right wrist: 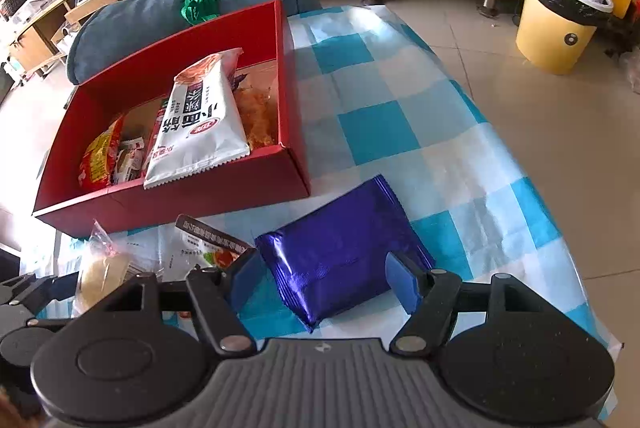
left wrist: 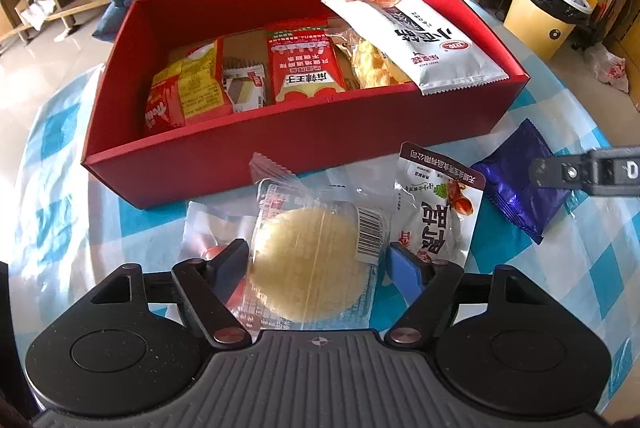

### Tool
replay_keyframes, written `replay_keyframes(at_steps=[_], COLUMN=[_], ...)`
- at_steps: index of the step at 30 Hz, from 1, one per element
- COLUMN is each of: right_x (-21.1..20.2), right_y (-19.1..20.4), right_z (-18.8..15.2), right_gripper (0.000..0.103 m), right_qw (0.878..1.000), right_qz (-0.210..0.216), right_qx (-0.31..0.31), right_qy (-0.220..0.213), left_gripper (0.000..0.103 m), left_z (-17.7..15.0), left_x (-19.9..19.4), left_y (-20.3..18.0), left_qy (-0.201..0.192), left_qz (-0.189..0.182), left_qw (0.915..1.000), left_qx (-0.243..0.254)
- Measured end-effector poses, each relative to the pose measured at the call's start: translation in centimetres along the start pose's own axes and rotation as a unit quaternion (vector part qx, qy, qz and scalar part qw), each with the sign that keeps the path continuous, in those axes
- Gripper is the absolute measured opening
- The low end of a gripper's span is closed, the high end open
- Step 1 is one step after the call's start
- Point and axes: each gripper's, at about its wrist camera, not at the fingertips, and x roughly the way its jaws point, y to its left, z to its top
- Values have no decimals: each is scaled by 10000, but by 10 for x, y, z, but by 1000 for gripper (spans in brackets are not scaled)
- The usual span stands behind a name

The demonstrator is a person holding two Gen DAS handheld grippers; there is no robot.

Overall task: Organize snacks
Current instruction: 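Move both tools toward the bun packet and purple packet on the table, then grasp the round bun packet with the left tool while the right tool grasps the purple packet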

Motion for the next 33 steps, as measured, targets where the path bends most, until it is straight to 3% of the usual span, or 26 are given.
replay_keyframes(at_steps=[5, 11, 14, 21, 27, 29, 33], right_x=[8, 17, 24, 52, 64, 68, 66], right_y=[0, -10, -4, 1, 19, 23, 13], right_z=[11, 22, 28, 32, 23, 21, 29], right_gripper=[69, 69, 72, 81, 100, 100, 99], right_qw=[9994, 9998, 9977, 9900, 9722, 9656, 9714], right_qz=[48, -2, -84, 171, 130, 9, -14], right_qx=[-294, -148, -635, -1216, -2152, -2429, -2232], right_qy=[158, 126, 215, 693, 918, 929, 815], left_gripper=[80, 77, 78, 85, 86, 86, 86], left_z=[-1, 0, 0, 1, 1, 0, 0], left_x=[0, 1, 1, 3, 8, 11, 10], left_y=[-2, -3, -4, -5, -4, -2, 0], left_qy=[7, 11, 28, 101, 261, 345, 351], left_qz=[-18, -34, -77, -207, -381, -440, -478], left_qw=[10000, 10000, 10000, 9997, 9989, 9984, 9982], left_qx=[33, 18, 52, 74, 27, -37, -56])
